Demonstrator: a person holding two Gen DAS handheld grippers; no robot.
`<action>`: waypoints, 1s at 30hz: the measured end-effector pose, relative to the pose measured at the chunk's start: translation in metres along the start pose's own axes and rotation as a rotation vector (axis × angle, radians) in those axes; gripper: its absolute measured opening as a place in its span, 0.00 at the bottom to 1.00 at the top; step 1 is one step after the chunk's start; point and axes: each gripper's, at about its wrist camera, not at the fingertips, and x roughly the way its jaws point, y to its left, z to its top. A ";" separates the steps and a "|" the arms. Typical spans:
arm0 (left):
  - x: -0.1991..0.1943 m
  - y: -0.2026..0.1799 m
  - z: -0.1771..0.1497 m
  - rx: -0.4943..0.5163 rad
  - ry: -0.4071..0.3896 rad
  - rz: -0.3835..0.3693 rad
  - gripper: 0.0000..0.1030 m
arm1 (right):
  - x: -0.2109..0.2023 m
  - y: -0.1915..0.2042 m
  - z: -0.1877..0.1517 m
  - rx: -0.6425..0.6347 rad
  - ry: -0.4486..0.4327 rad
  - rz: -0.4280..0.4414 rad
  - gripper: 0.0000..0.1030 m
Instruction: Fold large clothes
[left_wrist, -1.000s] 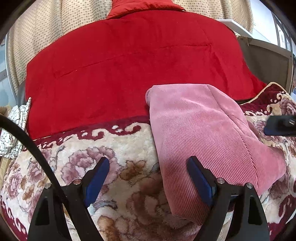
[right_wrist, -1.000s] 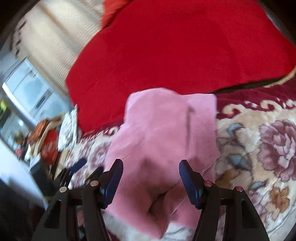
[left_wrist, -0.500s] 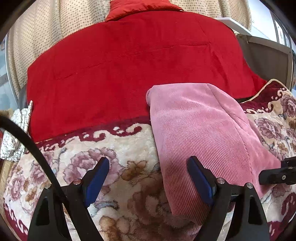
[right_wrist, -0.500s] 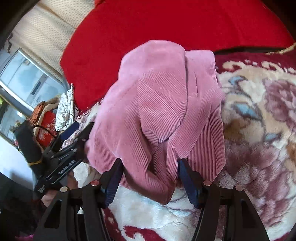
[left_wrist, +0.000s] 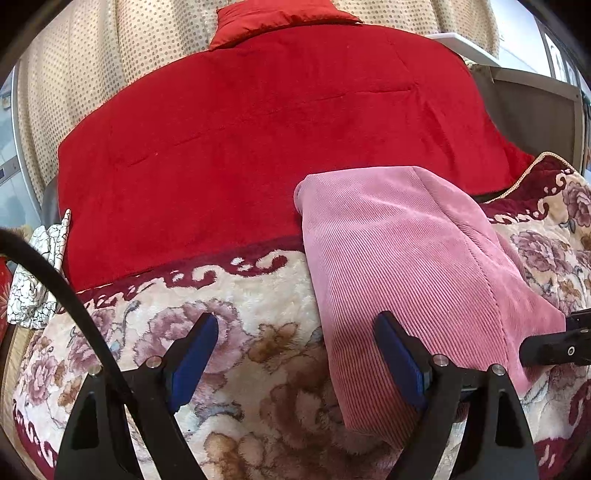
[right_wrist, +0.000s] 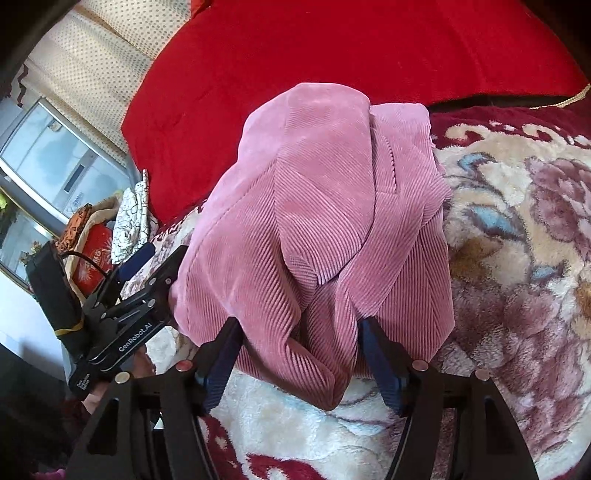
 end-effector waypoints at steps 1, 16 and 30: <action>0.000 0.000 0.000 0.002 -0.001 0.001 0.85 | -0.001 -0.001 0.000 0.005 0.003 0.005 0.69; -0.004 0.030 0.004 -0.150 0.019 -0.097 0.84 | -0.056 -0.037 0.017 0.120 -0.137 0.083 0.71; 0.001 0.023 -0.001 -0.074 0.021 0.042 0.84 | -0.031 -0.012 0.016 0.032 -0.128 -0.070 0.71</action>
